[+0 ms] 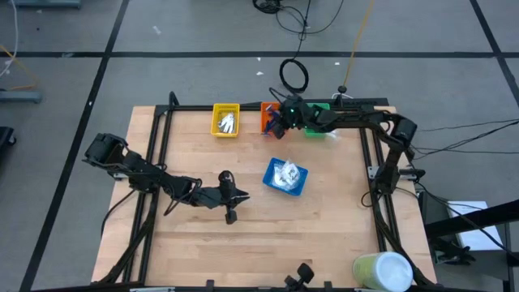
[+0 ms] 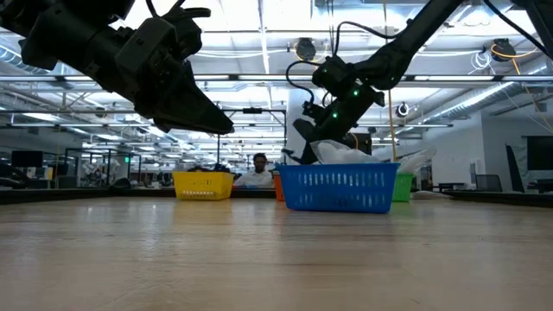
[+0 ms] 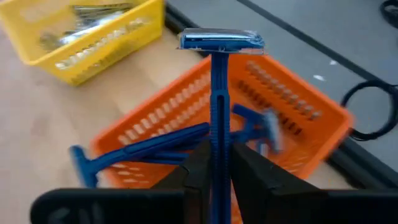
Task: Pick & Place Travel size toiletries
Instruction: Put the blue razor into the orange basket, then return to Home Position
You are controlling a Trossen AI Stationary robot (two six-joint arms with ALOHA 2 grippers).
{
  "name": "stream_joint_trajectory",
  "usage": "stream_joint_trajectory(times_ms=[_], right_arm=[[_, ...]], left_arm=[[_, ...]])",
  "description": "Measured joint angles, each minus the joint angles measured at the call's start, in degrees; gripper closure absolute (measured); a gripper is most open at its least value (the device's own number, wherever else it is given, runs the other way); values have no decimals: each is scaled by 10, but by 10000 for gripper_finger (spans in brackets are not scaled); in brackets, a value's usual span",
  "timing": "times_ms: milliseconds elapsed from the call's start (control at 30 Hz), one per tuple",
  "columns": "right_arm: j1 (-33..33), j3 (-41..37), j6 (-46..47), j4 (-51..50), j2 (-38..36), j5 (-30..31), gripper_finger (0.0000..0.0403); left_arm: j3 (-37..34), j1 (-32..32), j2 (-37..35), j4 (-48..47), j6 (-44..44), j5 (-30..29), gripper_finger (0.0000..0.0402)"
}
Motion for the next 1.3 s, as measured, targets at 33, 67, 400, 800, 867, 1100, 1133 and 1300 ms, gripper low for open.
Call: stream_joint_trajectory(times_ms=[33, 67, 400, 800, 867, 1100, 1133, 1300], right_arm=[[-3, 0, 0, -1, 0, 4, 349], [-5, 0, 0, 0, 0, 3, 344], [2, 0, 0, 26, -16, -1, 288], [27, -10, -29, -219, -282, -207, 272], [31, -25, -35, -265, -340, -211, 271], [43, -167, -18, -265, -591, -209, 273], [46, -194, -15, -257, -628, -210, 274], [47, -313, 11, -226, -782, -207, 274]], left_arm=[[0, 0, 0, 0, 0, 0, 350], [0, 0, 0, 0, 0, 0, 350], [0, 0, 0, 3, -3, 1, 350], [30, 17, -201, -108, 53, 35, 350], [31, 15, -282, -178, 105, 45, 350], [22, 5, -538, -374, 136, 8, 350], [15, 5, -562, -393, 134, 3, 350], [-37, 5, -652, -405, 131, 0, 350]])
